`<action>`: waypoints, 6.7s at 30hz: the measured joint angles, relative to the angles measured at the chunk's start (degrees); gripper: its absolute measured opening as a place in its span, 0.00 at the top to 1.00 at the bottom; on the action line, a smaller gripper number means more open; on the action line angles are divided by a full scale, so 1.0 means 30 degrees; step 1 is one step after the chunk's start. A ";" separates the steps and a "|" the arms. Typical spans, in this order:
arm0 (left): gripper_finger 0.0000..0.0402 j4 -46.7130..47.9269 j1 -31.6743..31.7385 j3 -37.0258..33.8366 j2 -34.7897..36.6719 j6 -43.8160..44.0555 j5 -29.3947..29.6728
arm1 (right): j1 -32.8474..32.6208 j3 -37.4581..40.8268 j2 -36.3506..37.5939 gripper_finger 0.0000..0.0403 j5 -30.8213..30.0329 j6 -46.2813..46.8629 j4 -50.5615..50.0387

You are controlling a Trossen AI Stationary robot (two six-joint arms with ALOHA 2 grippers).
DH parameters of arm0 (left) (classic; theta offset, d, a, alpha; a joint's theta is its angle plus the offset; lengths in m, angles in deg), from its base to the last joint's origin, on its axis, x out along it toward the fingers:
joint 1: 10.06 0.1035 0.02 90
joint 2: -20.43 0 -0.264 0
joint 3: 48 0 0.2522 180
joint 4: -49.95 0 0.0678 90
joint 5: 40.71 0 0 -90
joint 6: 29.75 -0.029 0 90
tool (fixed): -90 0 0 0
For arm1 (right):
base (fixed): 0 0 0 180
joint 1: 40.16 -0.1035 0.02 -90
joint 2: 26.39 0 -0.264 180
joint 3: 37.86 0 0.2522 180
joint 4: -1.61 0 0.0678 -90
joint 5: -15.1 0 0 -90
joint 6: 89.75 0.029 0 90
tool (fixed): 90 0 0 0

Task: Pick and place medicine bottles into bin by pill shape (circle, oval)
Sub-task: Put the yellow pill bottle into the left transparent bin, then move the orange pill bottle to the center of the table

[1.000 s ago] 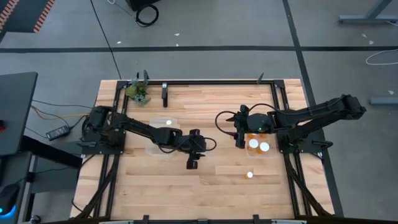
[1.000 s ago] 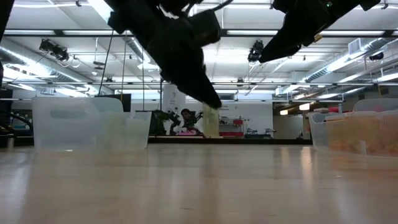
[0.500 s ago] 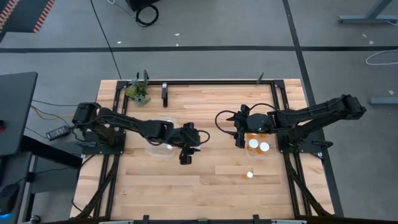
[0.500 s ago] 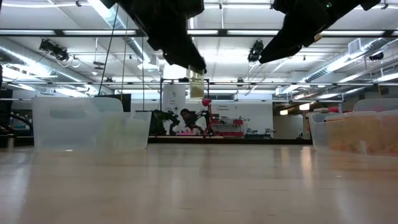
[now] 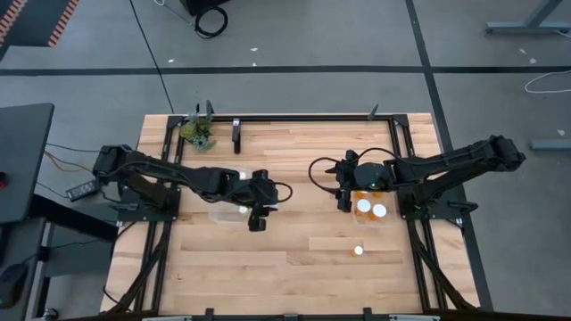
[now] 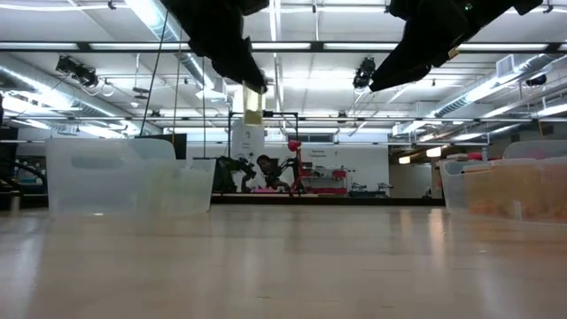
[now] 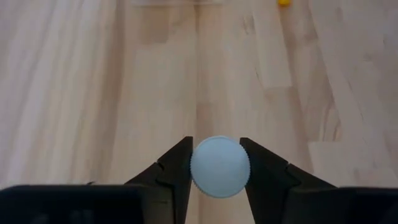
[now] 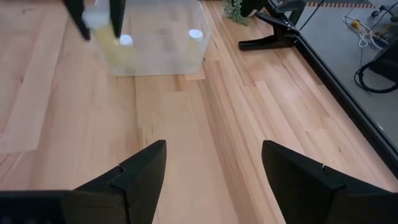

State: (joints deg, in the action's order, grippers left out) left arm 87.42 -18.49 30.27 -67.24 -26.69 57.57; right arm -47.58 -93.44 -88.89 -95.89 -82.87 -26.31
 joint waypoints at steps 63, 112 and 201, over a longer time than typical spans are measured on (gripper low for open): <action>0.68 -0.1726 0.2251 -1.1169 0.6656 0.1424 0.1449 | 0.0053 0.0000 0.0000 0.33 -0.0297 0.3005 0.0296; 0.37 -0.3298 0.2237 -1.2619 0.6653 0.2058 0.1587 | 0.0058 0.0000 0.0000 0.33 -0.2016 0.4219 0.0697; 0.42 -0.5618 -0.0800 -1.1701 1.5486 0.0237 0.2651 | 0.0092 -0.0954 0.0000 0.33 0.0248 0.5234 -0.4793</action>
State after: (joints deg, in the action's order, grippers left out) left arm 70.56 -20.89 -4.83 -20.79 -25.98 65.52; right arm -47.31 -96.31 -88.89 -95.15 -67.17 -40.69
